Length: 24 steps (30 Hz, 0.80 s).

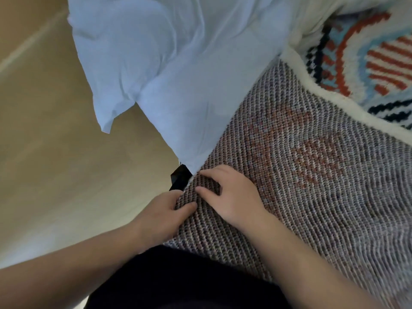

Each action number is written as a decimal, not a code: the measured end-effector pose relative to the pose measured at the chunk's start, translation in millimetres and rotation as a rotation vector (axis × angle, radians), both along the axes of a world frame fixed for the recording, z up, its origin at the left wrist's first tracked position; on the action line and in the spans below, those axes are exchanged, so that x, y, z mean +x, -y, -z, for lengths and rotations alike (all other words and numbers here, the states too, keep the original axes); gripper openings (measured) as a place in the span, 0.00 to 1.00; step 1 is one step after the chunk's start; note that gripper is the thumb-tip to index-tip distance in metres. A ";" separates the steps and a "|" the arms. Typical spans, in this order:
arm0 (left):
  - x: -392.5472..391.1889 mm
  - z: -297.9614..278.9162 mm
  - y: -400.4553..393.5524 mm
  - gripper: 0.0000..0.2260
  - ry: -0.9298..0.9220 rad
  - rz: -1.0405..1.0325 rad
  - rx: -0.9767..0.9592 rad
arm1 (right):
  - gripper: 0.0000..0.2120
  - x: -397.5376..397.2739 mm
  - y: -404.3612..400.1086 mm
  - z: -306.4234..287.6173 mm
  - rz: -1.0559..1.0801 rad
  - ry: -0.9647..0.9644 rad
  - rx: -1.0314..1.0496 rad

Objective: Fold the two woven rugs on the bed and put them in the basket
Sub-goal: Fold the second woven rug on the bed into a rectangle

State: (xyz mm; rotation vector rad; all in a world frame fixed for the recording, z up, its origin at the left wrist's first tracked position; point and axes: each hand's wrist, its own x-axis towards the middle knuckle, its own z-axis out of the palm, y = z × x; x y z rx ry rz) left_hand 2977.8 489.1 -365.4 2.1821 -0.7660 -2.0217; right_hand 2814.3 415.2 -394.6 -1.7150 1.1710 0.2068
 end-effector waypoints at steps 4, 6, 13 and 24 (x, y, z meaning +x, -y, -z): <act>6.8 -3.4 -7.6 0.09 0.008 0.016 0.050 | 0.18 6.0 -9.4 1.8 -0.014 0.008 0.015; 12.1 -1.3 -12.0 0.13 0.018 0.048 0.069 | 0.17 5.2 -5.4 2.2 0.022 0.001 -0.036; 12.1 14.0 -20.2 0.20 0.063 0.163 0.171 | 0.29 -25.6 85.0 0.5 0.429 -0.226 -0.505; -19.2 7.8 96.5 0.17 0.418 0.422 -0.404 | 0.30 -29.9 157.6 2.2 0.237 -0.347 -0.517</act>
